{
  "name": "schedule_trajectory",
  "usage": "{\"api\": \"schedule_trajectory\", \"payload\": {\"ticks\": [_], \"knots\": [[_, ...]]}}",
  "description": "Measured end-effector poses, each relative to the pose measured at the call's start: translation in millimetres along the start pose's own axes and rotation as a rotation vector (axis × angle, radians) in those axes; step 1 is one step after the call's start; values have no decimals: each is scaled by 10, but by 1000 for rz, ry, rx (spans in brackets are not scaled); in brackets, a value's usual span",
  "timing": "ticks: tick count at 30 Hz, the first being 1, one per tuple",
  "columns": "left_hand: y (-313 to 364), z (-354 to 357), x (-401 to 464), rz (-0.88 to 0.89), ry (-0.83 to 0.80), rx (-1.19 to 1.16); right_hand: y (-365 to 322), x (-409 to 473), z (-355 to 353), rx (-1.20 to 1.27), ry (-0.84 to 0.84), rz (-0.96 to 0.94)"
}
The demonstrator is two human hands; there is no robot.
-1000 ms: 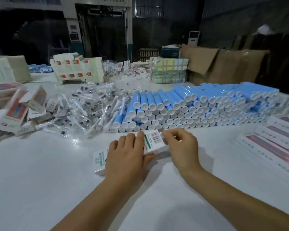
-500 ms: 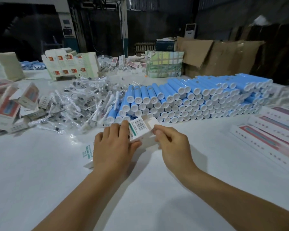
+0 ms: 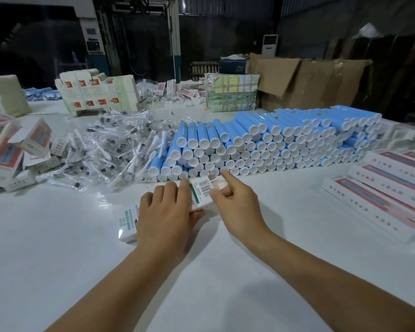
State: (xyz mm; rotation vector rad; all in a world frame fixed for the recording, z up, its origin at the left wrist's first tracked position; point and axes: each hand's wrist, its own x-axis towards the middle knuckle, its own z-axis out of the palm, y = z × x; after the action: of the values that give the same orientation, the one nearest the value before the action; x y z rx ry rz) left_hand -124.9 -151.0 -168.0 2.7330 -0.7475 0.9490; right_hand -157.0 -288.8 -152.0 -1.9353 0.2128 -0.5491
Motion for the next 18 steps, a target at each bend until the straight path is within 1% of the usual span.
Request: {"api": "schedule_trajectory", "payload": {"ticks": [2,8,11,14,18], "knots": [[34,-9,-19,21,-6,7,-3,5,5,-63,-26,14],[48,-27,-63,21,-24,22,24,-32,46,-47,44,30],[62,-15,-69,38,-16,31,22,-38,79,-111,39,37],[76,-2,-54,38,-1,25,14,-26,113,-165,73,38],[67,4,-53,18,-37,51,27,-2,130,-187,62,6]]}}
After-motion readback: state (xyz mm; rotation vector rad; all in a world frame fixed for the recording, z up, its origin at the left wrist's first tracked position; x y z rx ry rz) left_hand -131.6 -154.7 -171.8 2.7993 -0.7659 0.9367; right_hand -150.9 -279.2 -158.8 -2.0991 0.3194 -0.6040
